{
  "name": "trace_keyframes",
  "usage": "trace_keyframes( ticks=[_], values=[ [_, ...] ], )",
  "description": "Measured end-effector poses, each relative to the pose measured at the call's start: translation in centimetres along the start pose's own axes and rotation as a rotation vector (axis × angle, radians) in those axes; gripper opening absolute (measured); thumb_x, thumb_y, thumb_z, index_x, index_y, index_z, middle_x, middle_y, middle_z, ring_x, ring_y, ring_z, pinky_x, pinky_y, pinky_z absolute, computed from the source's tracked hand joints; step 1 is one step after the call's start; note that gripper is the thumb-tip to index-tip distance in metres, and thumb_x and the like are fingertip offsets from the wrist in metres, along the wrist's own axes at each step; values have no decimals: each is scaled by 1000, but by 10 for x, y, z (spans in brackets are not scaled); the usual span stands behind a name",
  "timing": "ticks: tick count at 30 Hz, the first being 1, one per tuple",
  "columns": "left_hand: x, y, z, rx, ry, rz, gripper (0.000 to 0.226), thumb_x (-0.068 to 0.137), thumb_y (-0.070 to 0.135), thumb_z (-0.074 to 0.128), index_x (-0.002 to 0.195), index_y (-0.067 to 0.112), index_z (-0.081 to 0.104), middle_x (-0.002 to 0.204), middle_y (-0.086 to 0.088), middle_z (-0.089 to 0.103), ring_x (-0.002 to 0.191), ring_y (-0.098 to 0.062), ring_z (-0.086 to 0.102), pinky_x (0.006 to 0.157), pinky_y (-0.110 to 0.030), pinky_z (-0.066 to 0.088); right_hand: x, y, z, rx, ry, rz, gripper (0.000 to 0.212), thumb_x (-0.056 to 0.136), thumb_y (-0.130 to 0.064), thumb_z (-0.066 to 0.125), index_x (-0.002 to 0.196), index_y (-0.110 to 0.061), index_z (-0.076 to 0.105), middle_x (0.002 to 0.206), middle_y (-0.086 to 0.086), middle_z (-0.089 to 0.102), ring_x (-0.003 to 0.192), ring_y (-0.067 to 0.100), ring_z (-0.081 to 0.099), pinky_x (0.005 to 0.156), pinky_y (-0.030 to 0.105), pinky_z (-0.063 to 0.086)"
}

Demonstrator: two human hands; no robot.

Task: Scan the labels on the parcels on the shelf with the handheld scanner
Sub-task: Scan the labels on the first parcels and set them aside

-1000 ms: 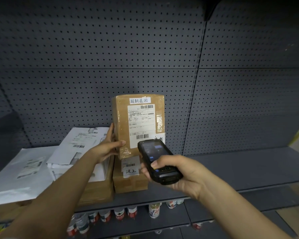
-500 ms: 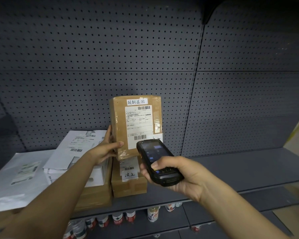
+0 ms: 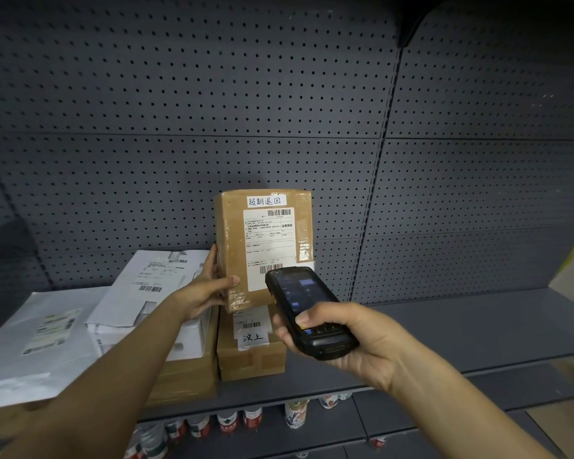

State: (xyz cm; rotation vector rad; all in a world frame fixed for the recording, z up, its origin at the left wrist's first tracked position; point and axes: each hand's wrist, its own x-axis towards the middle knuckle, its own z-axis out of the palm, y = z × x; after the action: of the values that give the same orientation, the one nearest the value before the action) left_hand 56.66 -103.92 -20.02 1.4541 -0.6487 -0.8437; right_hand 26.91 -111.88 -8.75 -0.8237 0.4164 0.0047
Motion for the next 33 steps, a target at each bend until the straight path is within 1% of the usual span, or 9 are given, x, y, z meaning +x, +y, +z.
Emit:
trace_keyframes(
  ticks=[4,10,14,19,23,25,28,31,33],
  values=[
    [0,-3,-2,4,-10,11,147,38,34,94,151,49,0,144,-4,45,116,-23,56,69,-40,58,0,0,1,-11,15,-1,39,75,17,56,114,21,53,104,33,63,92,38,63,77,40,56],
    [0,-5,-3,-13,-19,11,143,40,33,94,150,51,4,140,-1,48,116,-21,56,73,-43,58,-1,1,1,3,15,2,38,76,17,54,114,21,52,102,33,63,85,37,65,73,39,58],
    [3,-8,-3,-58,-10,21,130,52,26,83,151,49,3,145,-5,46,120,-23,55,78,-49,57,-2,2,2,13,10,-4,38,76,17,53,114,22,52,102,32,63,76,34,68,69,37,59],
    [4,-10,-4,-62,-19,13,146,37,37,98,150,52,7,141,0,49,124,-24,53,80,-52,57,-2,4,0,-8,-7,-7,39,76,16,54,115,20,53,103,32,64,80,35,67,73,37,58],
    [4,-11,-3,-65,-11,4,146,34,42,98,150,51,10,140,1,51,125,-25,53,76,-50,58,1,6,-6,-16,-12,-15,42,73,17,59,114,18,55,104,32,64,86,36,67,78,40,57],
    [5,-12,1,-95,-7,-10,139,39,40,97,149,50,13,138,3,53,123,-25,53,73,-53,59,4,8,-11,-47,6,-30,52,66,15,64,117,16,55,104,31,65,88,38,67,80,42,57],
    [12,-17,7,-168,20,-49,114,67,25,85,151,45,12,146,-2,47,129,-32,48,83,-65,52,8,9,-19,-95,53,-69,57,63,14,67,119,13,55,103,30,66,84,37,68,79,42,58],
    [21,-20,19,-185,23,-122,126,59,29,90,153,43,7,151,-3,39,131,-32,45,85,-68,49,12,6,-29,-68,111,-123,49,69,18,63,117,14,55,101,31,66,80,37,69,73,40,60],
    [29,-24,30,-195,26,-172,116,71,23,84,154,41,4,152,-5,37,130,-33,45,89,-68,47,15,2,-37,-66,164,-160,43,70,17,62,112,12,58,97,30,67,77,36,70,72,39,60]
  ],
)
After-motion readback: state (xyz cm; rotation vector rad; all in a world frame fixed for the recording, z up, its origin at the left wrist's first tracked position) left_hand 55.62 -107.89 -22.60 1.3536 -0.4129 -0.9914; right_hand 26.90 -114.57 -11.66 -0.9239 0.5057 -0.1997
